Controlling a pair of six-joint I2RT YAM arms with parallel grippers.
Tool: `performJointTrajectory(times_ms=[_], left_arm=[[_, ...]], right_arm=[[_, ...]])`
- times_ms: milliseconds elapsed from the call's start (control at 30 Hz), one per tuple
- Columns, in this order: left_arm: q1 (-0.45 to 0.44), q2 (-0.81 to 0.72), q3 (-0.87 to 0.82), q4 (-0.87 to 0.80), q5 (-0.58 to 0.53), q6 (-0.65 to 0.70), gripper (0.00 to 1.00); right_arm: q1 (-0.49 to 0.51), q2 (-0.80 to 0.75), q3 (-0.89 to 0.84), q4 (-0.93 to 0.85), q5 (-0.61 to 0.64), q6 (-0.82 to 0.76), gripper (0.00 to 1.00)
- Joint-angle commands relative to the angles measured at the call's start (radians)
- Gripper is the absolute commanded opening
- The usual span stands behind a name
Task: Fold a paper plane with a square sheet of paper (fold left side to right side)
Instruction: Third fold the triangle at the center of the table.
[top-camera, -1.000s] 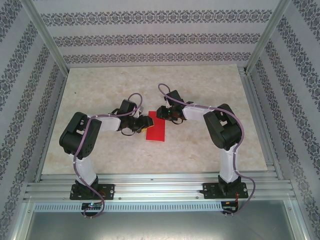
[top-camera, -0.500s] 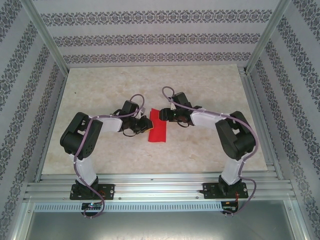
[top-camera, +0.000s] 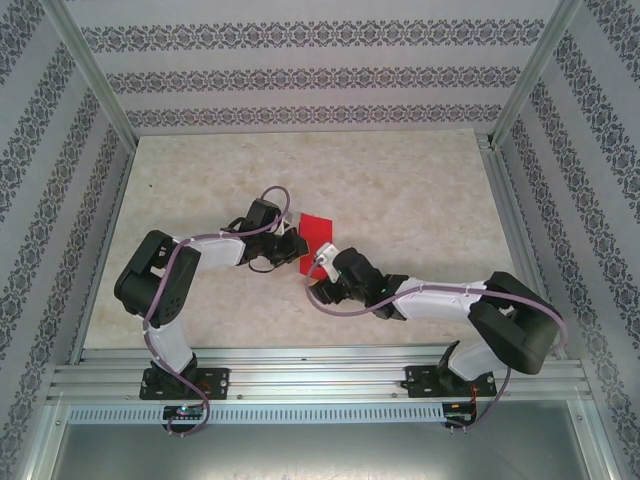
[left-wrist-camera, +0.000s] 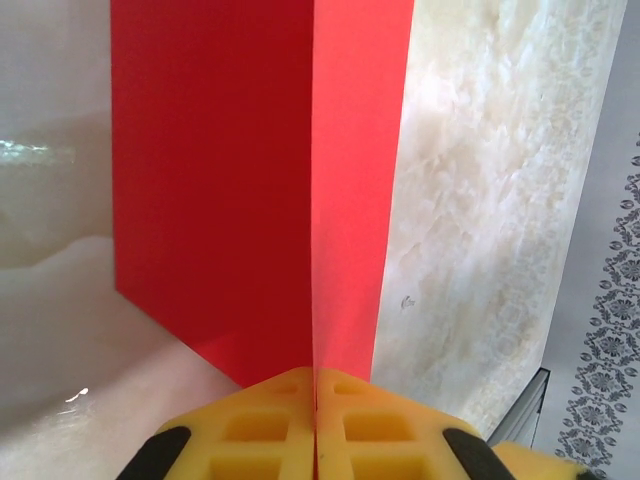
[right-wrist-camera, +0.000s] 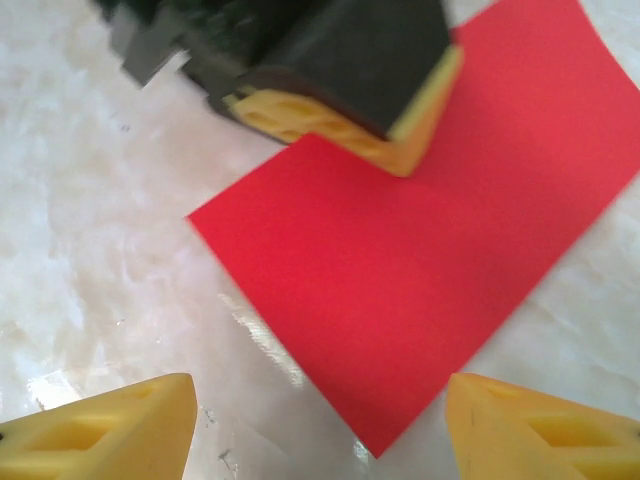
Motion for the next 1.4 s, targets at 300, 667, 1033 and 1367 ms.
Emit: performJointTrajectory(times_ms=[300, 667, 1033, 1367], left_arm=[[-0.010, -0.032, 0.024, -0.038, -0.019, -0.004, 0.08], [-0.005, -0.039, 0.041, -0.098, -0.039, 0.046, 0.17], [0.085, -0.205, 0.078, -0.324, -0.102, 0.194, 0.48], [0.106, -0.128, 0.236, -0.328, -0.023, 0.261, 0.42]], right_arm=[[0.098, 0.227, 0.187, 0.080, 0.261, -0.183, 0.66], [0.099, 0.208, 0.195, 0.010, 0.220, -0.178, 0.10], [0.084, 0.190, 0.187, -0.021, 0.151, -0.180, 0.00], [0.081, 0.204, 0.191, -0.021, 0.149, -0.168, 0.00]])
